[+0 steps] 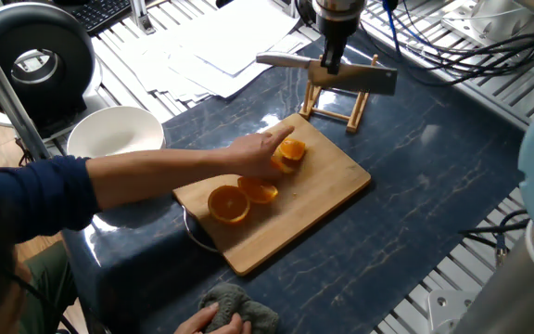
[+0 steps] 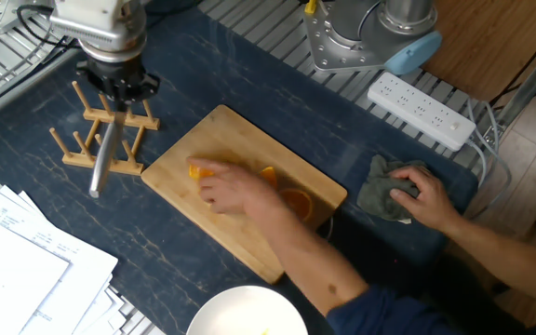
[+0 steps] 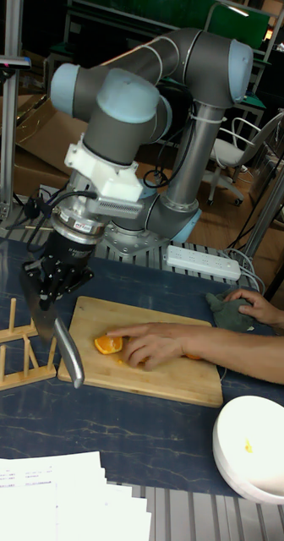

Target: Chop the orange

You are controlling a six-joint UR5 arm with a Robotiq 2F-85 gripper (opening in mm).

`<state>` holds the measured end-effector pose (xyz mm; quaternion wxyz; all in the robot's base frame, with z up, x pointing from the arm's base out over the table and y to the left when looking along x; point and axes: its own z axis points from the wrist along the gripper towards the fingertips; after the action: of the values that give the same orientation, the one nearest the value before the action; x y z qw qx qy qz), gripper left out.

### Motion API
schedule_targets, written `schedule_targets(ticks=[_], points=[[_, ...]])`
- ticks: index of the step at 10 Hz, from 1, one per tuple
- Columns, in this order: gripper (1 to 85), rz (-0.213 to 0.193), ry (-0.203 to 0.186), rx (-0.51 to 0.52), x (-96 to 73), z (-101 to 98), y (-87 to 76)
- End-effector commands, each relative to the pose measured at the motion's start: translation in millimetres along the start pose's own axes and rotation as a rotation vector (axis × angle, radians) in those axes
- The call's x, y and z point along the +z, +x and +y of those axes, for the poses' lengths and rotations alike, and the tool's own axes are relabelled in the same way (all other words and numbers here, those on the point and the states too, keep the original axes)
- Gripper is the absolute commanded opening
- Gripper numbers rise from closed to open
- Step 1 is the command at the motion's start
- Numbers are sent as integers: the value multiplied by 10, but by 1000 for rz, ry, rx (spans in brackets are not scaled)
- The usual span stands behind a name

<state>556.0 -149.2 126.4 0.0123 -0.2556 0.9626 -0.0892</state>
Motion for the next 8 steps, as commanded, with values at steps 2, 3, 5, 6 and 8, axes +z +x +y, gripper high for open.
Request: schedule_targets(ticks=[2, 3, 5, 6, 8], points=[[13, -51, -60, 18, 287, 46, -107], [13, -47, -60, 11, 318, 44, -109], [13, -50, -45, -3, 390, -12, -100], [30, -61, -39, -15, 447, -41, -103], [93, -66, -37, -44, 524, -71, -34]])
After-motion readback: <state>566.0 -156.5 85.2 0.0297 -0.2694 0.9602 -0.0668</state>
